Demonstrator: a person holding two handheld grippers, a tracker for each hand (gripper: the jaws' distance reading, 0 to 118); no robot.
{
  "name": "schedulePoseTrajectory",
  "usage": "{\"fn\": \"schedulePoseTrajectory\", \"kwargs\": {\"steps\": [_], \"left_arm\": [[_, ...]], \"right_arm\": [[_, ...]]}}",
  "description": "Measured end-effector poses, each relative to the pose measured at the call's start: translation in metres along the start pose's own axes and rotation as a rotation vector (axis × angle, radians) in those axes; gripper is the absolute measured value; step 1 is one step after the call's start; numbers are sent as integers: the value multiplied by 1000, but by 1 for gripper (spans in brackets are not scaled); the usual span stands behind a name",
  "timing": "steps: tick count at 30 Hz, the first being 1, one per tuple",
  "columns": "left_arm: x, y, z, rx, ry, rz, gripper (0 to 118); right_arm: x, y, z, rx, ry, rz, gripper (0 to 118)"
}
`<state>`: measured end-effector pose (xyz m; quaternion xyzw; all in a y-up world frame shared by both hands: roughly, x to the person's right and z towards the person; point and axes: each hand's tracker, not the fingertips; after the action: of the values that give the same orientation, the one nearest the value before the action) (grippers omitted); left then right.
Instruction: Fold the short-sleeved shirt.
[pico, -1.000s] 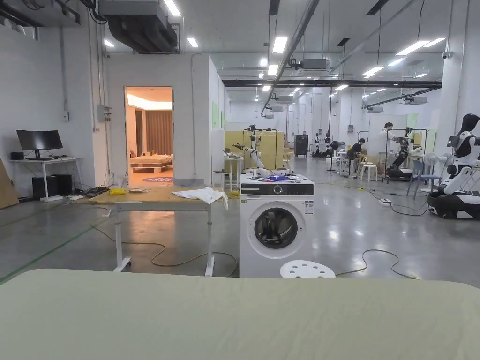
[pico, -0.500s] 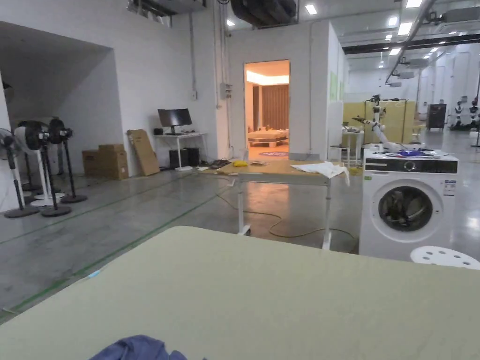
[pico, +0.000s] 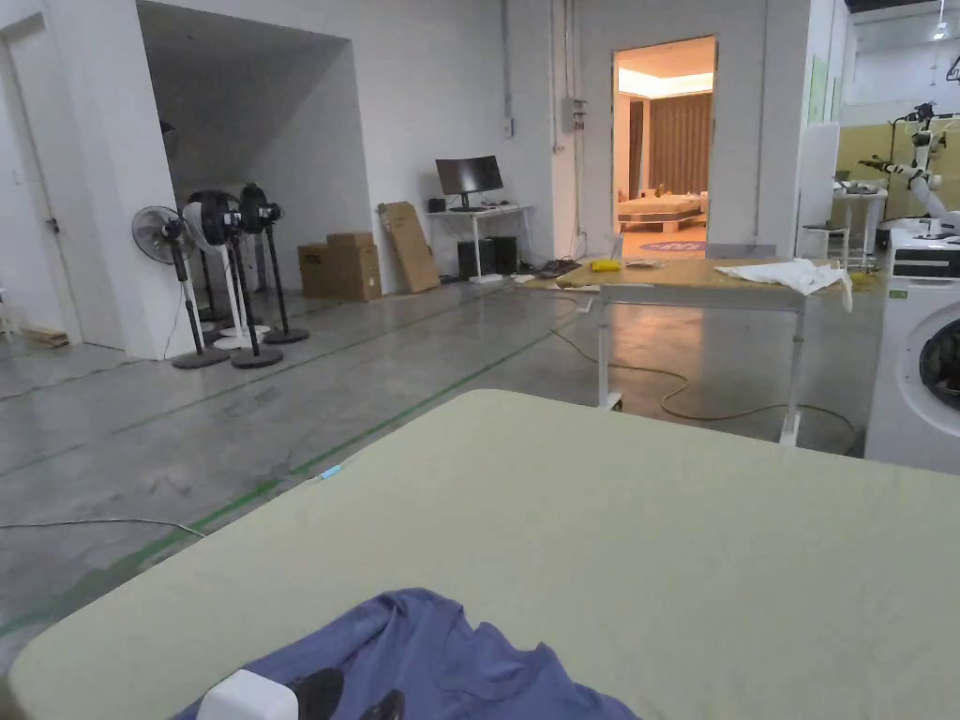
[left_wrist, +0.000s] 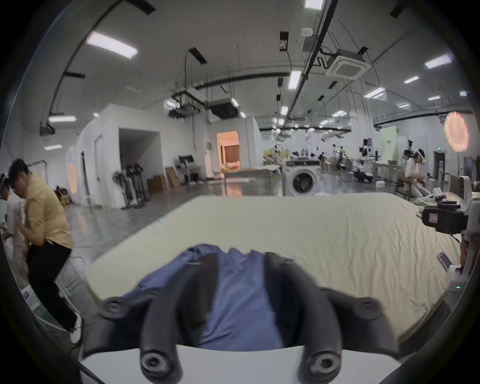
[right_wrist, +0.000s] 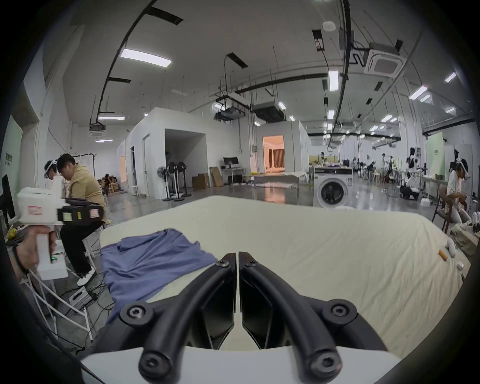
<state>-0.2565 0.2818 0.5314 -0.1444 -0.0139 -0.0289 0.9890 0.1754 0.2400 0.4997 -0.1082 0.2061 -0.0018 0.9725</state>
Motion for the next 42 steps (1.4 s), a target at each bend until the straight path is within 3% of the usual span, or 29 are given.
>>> {"fn": "schedulePoseTrajectory", "kwargs": {"steps": [2, 4, 11, 17, 19, 22, 25, 30, 33, 36, 42], "left_arm": [[-18, -10, -43, -53, -52, -9, 75], [-32, -16, -87, -141, -65, 5, 88], [-49, -45, -232, -433, -58, 15, 88], [-57, -65, -296, -604, -48, 46, 90], [-59, -59, -292, -573, -35, 112, 73], [-66, -56, -293, -567, -54, 96, 18], [-79, -67, -309, -585, -32, 157, 0], [-72, -50, -302, -598, 12, 197, 0], [-80, -18, -283, -450, -7, 299, 0], [-96, 27, -263, -312, -67, 420, 0], [-28, 136, -232, -34, -297, 392, 0]], "right_arm": [[3, -9, 3, -33, -3, -31, 1], [8, -16, 7, -66, -11, -53, 1], [38, -37, 22, -205, -73, -206, 1], [62, -50, 35, -288, -180, -232, 1], [67, -54, 42, -300, -198, -250, 1], [73, -66, 47, -317, -217, -283, 1], [72, -75, 50, -344, -224, -297, 1], [70, -77, 64, -323, -229, -286, 1], [72, -74, 74, -300, -245, -255, 1], [80, -72, 82, -282, -249, -278, 1], [85, -69, 99, -234, -295, -291, 1]]}}
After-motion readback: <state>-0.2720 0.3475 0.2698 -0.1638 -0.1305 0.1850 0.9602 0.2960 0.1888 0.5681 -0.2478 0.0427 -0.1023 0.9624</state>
